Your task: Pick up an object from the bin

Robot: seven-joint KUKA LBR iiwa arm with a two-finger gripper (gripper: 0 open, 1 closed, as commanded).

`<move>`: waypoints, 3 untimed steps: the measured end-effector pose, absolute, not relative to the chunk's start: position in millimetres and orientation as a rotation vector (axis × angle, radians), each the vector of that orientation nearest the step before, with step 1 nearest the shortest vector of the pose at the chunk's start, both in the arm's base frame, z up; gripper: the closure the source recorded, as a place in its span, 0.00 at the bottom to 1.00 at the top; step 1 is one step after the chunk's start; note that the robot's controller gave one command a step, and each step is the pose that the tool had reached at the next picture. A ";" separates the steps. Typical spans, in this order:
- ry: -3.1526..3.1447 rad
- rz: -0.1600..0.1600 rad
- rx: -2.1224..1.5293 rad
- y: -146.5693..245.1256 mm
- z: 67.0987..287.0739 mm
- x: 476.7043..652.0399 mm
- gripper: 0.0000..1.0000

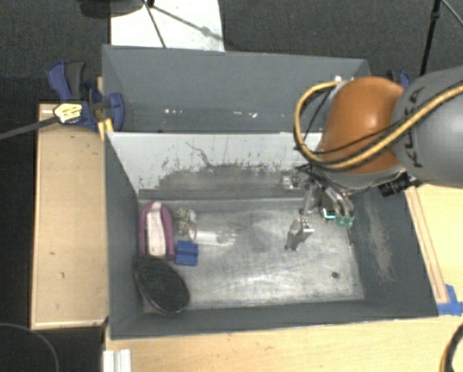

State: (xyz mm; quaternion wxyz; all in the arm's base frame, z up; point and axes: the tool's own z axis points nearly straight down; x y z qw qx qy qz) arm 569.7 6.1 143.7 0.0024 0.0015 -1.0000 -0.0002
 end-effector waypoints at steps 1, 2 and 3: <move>-3.139 -0.003 0.164 72.3 69.6 572.9 0.00; -3.144 -0.009 0.169 136.3 102.4 558.4 0.00; -3.133 -0.002 0.320 134.6 100.6 562.1 0.00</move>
Offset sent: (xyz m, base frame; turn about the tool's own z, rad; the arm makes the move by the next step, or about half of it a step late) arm 0.0027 0.0632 -0.0737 -0.0941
